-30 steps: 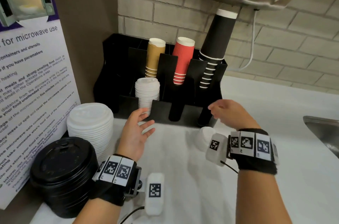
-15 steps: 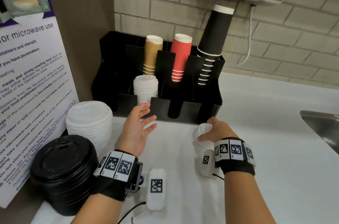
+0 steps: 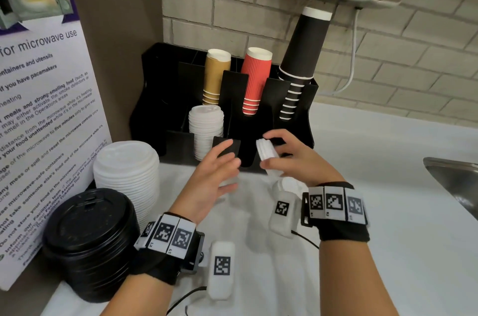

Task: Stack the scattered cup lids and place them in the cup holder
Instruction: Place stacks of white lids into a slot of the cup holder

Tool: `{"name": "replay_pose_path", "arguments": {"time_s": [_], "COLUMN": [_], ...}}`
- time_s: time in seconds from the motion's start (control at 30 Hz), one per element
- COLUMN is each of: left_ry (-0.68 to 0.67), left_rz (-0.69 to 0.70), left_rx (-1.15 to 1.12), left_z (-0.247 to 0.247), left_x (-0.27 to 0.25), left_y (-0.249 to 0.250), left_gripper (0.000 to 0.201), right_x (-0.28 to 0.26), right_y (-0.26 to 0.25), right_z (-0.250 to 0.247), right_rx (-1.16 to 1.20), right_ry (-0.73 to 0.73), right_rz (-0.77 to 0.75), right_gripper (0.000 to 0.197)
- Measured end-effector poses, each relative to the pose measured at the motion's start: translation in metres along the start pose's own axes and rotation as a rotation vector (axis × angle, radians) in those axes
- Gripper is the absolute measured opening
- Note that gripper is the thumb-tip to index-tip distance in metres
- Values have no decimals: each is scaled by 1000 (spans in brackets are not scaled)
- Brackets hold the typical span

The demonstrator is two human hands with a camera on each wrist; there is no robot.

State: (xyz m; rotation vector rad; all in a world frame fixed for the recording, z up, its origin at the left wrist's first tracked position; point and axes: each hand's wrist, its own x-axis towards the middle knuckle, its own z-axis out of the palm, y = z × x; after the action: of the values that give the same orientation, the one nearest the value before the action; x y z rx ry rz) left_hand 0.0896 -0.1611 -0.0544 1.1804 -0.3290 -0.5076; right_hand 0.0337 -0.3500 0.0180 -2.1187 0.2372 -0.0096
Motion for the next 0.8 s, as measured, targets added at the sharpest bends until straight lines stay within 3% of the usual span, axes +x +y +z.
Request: {"name": "replay_pose_path", "arguments": {"time_s": [0.07, 0.13, 0.33, 0.5, 0.57, 0.7, 0.8], "left_ry": [-116, -155, -135, -113, -20, 301, 389], "left_rz": [18, 61, 156, 175, 169, 95, 71], "left_rx": [-5, -39, -62, -88, -125, -196, -228], "left_z": [1, 1, -4, -5, -5, -9, -14], "left_x": [-3, -2, 0, 3, 5, 11, 14], "left_y": [0, 1, 0, -3, -4, -3, -2], "left_gripper": [68, 77, 75, 78, 68, 17, 11], "right_x": [0, 0, 2, 10, 23, 70, 107], "right_y": [-13, -19, -22, -29, -39, -70, -86], "right_z": [10, 16, 20, 25, 26, 32, 43], "right_rx": [70, 98, 181, 116, 61, -112, -355], "right_ry": [-107, -164, -142, -125, -102, 68, 95], "right_rz": [-88, -144, -186, -225, -255, -360, -376], "right_gripper": [46, 47, 52, 46, 48, 48, 48]}}
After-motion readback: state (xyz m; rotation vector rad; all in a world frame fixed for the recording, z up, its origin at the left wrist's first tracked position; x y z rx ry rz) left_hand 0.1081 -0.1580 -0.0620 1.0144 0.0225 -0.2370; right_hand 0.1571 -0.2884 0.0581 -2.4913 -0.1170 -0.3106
